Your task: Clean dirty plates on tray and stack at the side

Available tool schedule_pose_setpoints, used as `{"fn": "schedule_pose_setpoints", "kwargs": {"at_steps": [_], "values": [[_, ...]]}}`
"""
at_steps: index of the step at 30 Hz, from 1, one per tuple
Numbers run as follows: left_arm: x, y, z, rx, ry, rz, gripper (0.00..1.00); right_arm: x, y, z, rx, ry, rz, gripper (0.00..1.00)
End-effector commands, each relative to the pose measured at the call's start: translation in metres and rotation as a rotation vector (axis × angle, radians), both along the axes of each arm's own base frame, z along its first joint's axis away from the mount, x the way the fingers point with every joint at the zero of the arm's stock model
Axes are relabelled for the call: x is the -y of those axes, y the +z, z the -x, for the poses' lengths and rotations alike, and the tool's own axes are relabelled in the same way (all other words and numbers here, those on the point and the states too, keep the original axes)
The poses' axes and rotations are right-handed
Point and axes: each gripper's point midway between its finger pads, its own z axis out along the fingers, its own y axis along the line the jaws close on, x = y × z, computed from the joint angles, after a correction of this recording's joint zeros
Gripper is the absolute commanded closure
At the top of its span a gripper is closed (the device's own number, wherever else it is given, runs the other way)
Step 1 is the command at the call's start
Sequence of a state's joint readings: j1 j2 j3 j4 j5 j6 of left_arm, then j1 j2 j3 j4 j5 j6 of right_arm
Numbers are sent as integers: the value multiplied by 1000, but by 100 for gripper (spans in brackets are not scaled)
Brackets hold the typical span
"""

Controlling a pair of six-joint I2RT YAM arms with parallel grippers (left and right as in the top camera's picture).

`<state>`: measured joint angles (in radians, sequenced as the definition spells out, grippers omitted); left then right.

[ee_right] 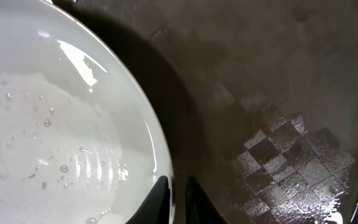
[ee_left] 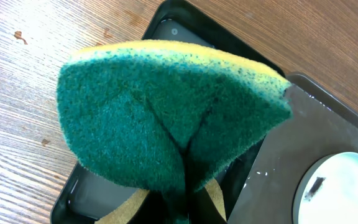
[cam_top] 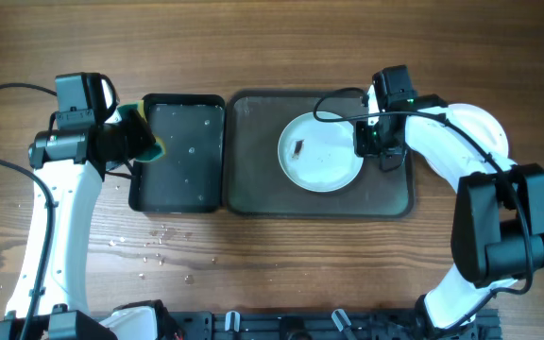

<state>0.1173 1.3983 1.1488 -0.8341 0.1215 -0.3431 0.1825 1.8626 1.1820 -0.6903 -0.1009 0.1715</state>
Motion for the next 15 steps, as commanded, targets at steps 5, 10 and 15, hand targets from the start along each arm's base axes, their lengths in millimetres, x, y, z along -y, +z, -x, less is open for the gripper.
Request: {"fn": "schedule_pose_setpoints", "kwargs": {"at_steps": [5, 10, 15], "values": [[1, 1, 1, 7, 1, 8, 95, -2, -10, 10, -46, -8, -9, 89], [1, 2, 1, 8, 1, 8, 95, -5, -10, 10, -47, -4, -24, 89], [1, 2, 1, 8, 1, 8, 95, -5, -10, 9, -44, -3, -24, 89]]}}
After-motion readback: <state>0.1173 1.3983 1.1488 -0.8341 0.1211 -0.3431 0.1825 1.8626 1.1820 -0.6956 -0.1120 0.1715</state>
